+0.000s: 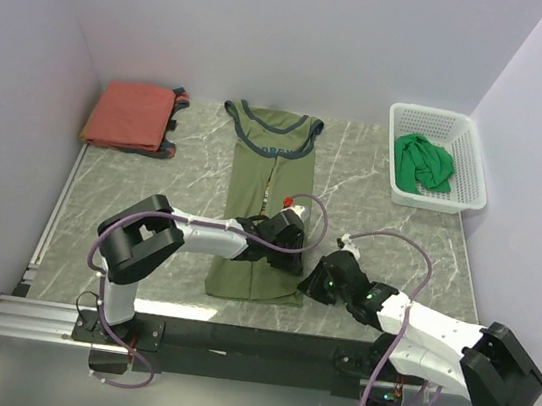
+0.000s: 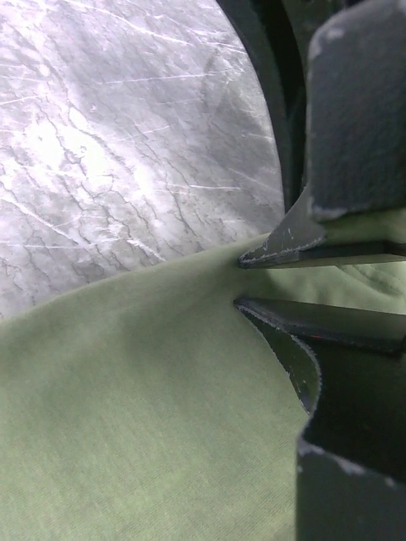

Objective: Fold and stack the tank tops
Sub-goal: Fold the tank top

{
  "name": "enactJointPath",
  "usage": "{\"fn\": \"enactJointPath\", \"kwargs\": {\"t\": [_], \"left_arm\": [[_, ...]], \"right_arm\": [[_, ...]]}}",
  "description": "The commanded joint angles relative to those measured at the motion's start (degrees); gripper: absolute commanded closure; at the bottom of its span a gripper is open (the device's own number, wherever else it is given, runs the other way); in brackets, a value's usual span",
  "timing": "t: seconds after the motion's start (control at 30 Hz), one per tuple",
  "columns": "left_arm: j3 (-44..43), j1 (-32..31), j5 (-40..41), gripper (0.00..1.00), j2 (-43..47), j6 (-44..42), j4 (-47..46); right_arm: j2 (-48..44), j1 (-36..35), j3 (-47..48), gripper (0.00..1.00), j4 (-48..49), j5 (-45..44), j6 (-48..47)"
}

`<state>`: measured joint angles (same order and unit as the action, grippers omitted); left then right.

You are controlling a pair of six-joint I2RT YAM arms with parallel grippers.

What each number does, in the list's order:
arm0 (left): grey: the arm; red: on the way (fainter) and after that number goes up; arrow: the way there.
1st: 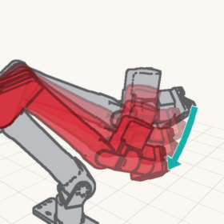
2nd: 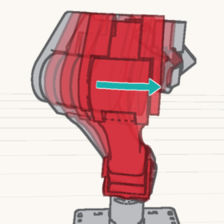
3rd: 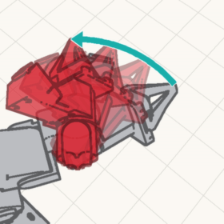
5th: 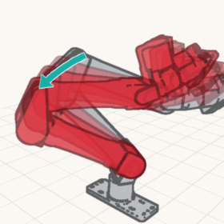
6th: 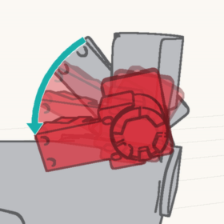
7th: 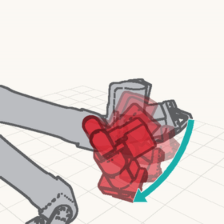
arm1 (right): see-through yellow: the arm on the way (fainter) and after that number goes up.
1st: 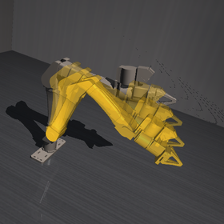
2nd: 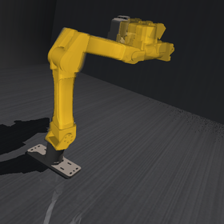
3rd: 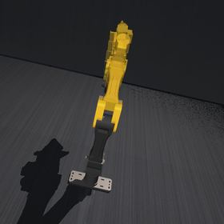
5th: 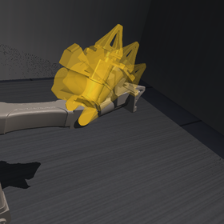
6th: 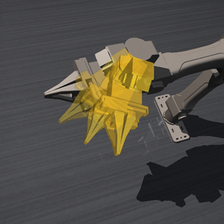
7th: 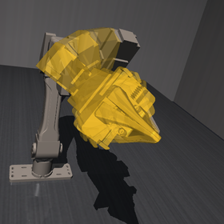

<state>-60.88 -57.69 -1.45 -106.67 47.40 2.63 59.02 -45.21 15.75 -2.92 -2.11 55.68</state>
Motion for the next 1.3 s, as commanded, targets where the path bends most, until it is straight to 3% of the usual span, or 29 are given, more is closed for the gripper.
{"fn": "enactJointPath", "kwargs": {"t": [0.0,0.2,0.47,0.67,0.8,1.0,1.27], "left_arm": [[-1.52,0.04,1.19,0.73,-1.78,-0.11,1.49],[-2.4,0.12,1.28,0.75,-3.45,0.06,4.04],[-2.14,0.91,1.28,0.77,-4.77,0.5,4.75],[-1.43,2.06,1.28,0.78,-4.77,0.42,4.57],[-1.26,2.67,1.28,0.8,-4.86,0.24,4.22],[-0.64,3.2,0.84,0.81,-4.86,-0.2,3.52],[1.38,3.11,-3.81,0.81,-0.3,-2.91,-0.61]], "right_arm": [[-0.83,-1.54,-0.1,0.87,-3.4,-1.67,1.88],[-8.82,-3.3,-1.68,0.98,-10.52,-3.08,4.7],[-15.16,-5.14,-1.51,0.98,-18.52,-1.85,7.77],[-19.12,-8.4,-1.6,0.93,-23.01,-0.79,11.11],[-21.32,-11.38,-1.07,0.8,-25.64,-0.7,12.87],[-20.79,-13.68,0.6,0.76,-28.72,-2.45,13.58],[-18.52,-12.54,14.99,0.65,-38.12,-19.3,9.1]]}}
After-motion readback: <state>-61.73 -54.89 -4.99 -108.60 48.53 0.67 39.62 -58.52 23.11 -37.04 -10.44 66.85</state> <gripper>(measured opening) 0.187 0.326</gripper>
